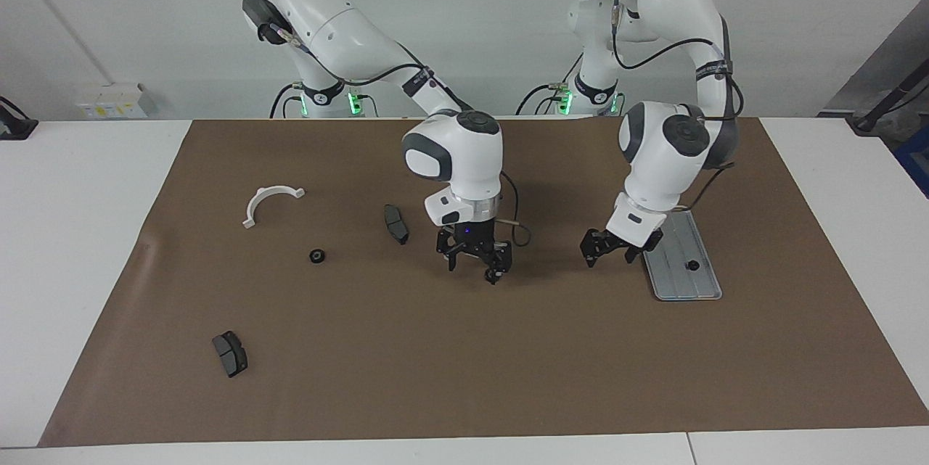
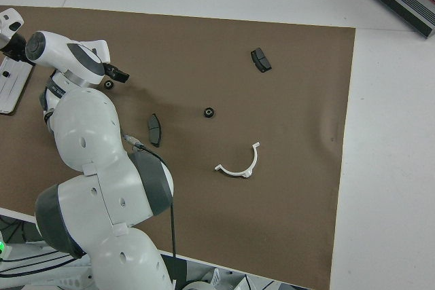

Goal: Pick bearing gear from pile to tray

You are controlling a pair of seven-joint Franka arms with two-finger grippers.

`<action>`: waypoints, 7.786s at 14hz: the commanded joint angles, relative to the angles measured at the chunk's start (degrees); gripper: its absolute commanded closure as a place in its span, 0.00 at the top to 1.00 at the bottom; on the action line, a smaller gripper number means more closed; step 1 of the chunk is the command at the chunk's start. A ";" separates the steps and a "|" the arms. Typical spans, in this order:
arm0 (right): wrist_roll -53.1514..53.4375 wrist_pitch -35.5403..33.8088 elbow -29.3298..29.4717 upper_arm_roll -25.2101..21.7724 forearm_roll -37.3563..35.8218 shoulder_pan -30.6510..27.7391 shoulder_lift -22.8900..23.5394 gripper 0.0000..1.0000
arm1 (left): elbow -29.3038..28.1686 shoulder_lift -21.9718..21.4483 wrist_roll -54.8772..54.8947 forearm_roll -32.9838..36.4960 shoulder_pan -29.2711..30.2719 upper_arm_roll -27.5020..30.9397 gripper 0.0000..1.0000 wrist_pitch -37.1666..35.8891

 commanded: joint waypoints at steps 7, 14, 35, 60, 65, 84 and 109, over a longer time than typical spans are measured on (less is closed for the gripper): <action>-58.61 -3.46 -16.81 -19.25 32.66 -3.44 -21.89 1.00 | 12.28 11.07 -3.75 0.27 -12.32 1.28 0.86 -0.01; -94.06 7.31 -34.55 -28.41 46.40 -3.44 -26.55 1.00 | 15.88 16.08 -3.74 4.67 -16.98 1.19 0.83 -0.62; -100.86 16.22 -43.11 -29.56 45.35 -3.53 -25.94 0.60 | 12.98 16.69 -2.69 8.00 -17.60 0.93 0.28 2.45; -87.72 10.29 -36.55 -29.12 45.43 -2.82 -26.29 0.00 | -10.31 -2.20 37.13 -1.93 18.26 0.66 0.25 0.26; -65.67 -7.51 -17.03 -24.13 45.08 -2.12 -22.96 0.00 | -8.91 -2.20 36.16 -2.10 17.74 0.66 1.00 0.61; 8.12 13.93 -14.45 -1.26 8.35 3.50 -2.91 0.46 | -1.43 -1.33 2.50 -1.40 0.07 0.58 1.00 1.66; -71.48 -21.72 -13.15 -34.20 39.10 -3.18 -36.12 1.00 | 11.77 14.06 -8.66 4.22 -19.52 1.10 0.88 -3.26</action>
